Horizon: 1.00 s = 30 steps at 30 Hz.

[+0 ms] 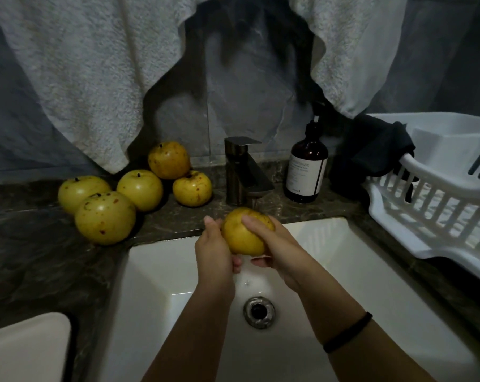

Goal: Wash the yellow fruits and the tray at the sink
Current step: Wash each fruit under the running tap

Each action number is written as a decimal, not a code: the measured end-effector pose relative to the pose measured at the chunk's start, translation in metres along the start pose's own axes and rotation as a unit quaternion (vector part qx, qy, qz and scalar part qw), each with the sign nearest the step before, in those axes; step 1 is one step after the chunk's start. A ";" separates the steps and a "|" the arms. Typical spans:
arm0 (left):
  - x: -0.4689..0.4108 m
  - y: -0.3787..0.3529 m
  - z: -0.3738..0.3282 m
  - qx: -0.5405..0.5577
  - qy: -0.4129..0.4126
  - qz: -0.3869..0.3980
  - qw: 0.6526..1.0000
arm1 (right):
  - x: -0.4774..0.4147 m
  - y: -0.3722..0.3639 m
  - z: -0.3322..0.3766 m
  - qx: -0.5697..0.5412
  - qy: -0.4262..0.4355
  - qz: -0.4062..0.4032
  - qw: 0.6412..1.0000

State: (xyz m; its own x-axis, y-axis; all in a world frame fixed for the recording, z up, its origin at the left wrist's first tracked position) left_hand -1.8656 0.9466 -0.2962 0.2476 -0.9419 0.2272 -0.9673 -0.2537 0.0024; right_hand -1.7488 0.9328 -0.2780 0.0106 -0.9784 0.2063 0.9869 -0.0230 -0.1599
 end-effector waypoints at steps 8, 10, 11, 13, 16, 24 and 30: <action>-0.013 0.006 0.019 0.051 0.088 -0.059 0.993 | 0.003 0.003 0.000 -0.072 -0.047 -0.017 0.996; -0.017 0.012 0.025 0.041 0.126 -0.093 0.987 | 0.000 0.018 -0.003 0.351 -0.016 -0.098 0.931; -0.018 0.014 0.027 0.044 0.144 -0.103 0.983 | -0.003 0.021 -0.005 0.505 -0.009 -0.105 0.857; -0.018 0.015 0.029 0.058 0.167 -0.110 0.978 | -0.003 0.023 -0.011 0.497 -0.036 -0.074 0.864; -0.018 0.016 0.029 0.074 0.166 -0.114 0.977 | 0.002 0.018 -0.009 0.163 -0.060 -0.012 0.985; -0.015 0.020 0.021 0.081 0.143 -0.119 0.979 | 0.001 0.036 -0.024 0.566 -0.137 -0.032 0.812; -0.009 0.003 0.020 0.037 0.157 0.003 0.987 | -0.005 0.010 -0.027 0.317 -0.093 0.030 0.943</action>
State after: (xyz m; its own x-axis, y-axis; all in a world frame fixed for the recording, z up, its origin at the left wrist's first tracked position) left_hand -1.8693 0.9499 -0.3174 0.2013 -0.8321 0.5168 -0.9591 -0.2746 -0.0686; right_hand -1.7431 0.9322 -0.3065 0.0395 -0.9194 0.3913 0.8809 0.2169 0.4207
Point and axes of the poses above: each hand's wrist, its own x-axis away from the middle knuckle, its own y-axis out of the back of the hand, z = x × y, the point moved 6 cm from there along -x, towards the middle knuckle, and after that the axes turned 7 degrees about -x, right-handed, at the moved point
